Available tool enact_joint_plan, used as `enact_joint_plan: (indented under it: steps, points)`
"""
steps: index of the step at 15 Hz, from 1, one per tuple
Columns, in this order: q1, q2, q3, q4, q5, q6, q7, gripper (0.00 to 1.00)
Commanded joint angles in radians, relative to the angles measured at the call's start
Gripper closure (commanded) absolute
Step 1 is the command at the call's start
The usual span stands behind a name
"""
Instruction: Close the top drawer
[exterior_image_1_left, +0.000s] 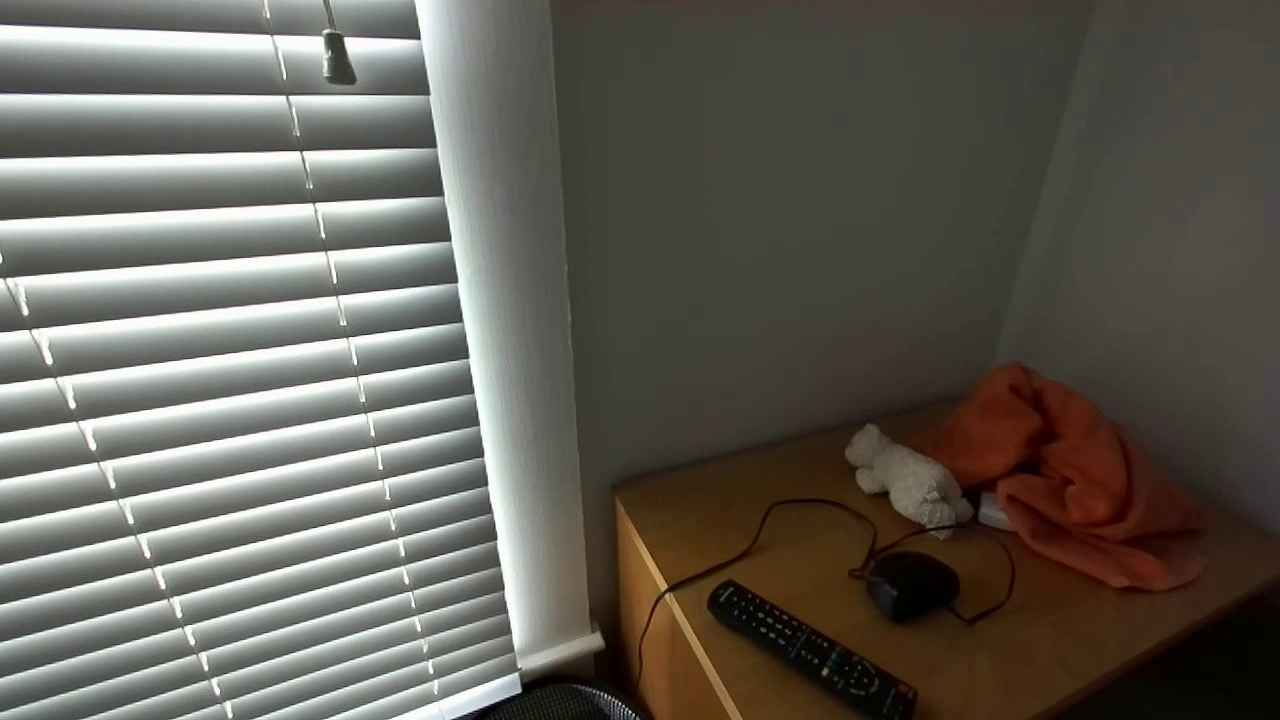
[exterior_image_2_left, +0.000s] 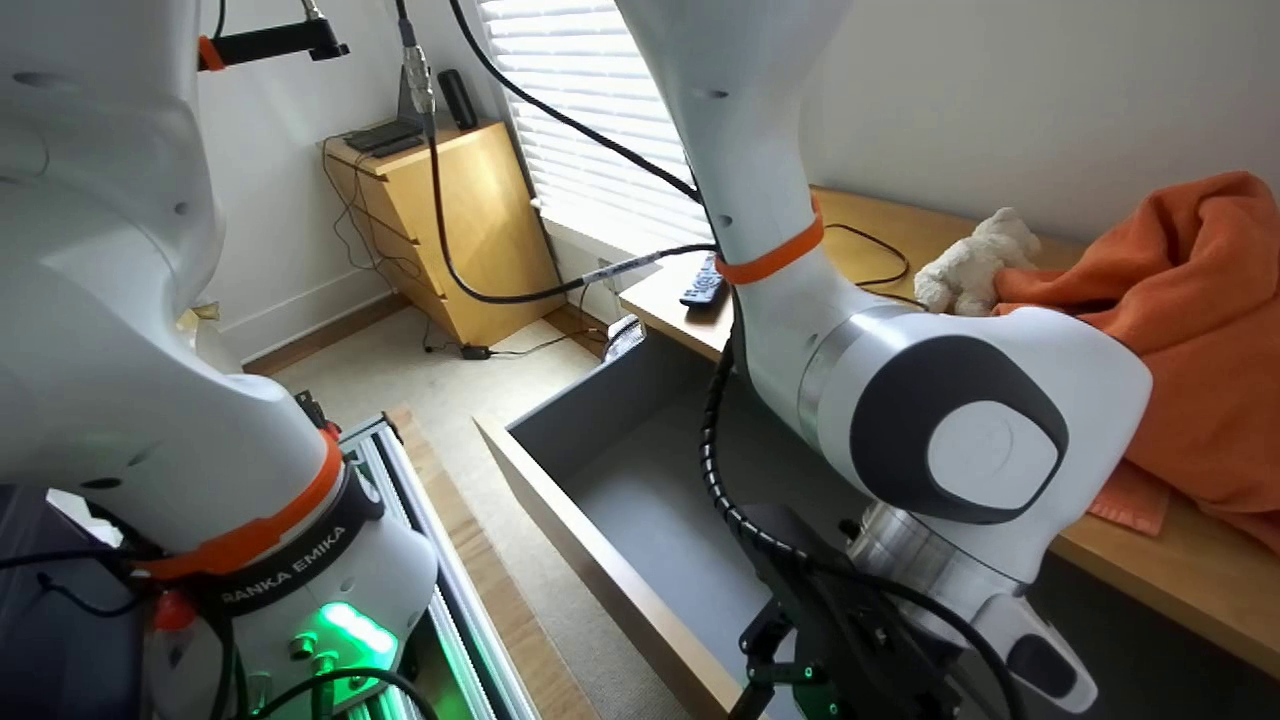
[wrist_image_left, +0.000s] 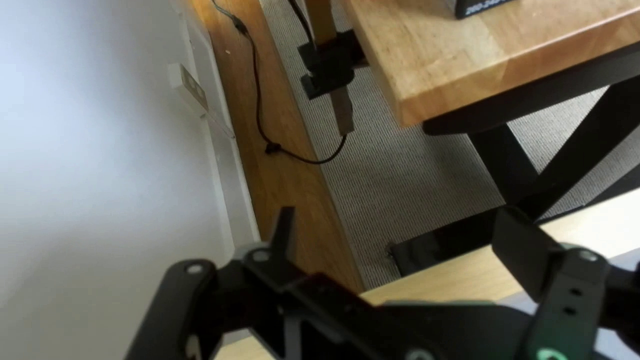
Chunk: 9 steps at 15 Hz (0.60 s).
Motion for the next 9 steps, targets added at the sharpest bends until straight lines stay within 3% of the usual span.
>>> enact_joint_plan:
  steps: [1, 2, 3, 9]
  points:
    - [0.007, 0.073, -0.010, 0.064, -0.068, -0.073, 0.005, 0.00]
    - [0.004, 0.082, -0.007, 0.073, -0.081, -0.084, -0.003, 0.25]
    - [0.000, 0.091, -0.002, 0.082, -0.092, -0.090, -0.013, 0.26]
    - [-0.021, 0.134, 0.026, 0.119, -0.095, -0.031, -0.058, 0.73]
